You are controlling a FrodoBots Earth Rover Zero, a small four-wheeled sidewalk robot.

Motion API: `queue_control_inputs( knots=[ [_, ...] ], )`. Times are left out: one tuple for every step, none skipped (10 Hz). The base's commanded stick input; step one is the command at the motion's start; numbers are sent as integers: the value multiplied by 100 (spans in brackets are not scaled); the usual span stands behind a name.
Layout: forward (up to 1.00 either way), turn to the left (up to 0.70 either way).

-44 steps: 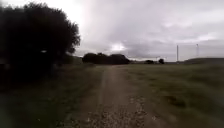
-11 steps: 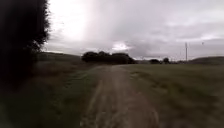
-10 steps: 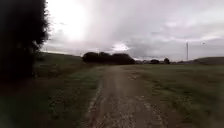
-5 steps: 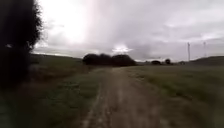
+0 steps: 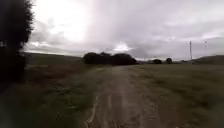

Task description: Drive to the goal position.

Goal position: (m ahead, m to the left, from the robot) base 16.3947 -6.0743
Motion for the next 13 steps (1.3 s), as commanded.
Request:
queue_control_inputs(
  knots=[
    [100, 0],
    [100, 0],
    [100, 0],
    [100, -38],
    [100, -21],
    [100, -3],
    [100, 0],
    [100, 0],
    [100, 0],
    [100, 0],
    [100, 0],
    [100, 0],
    [100, 0]
  ],
)
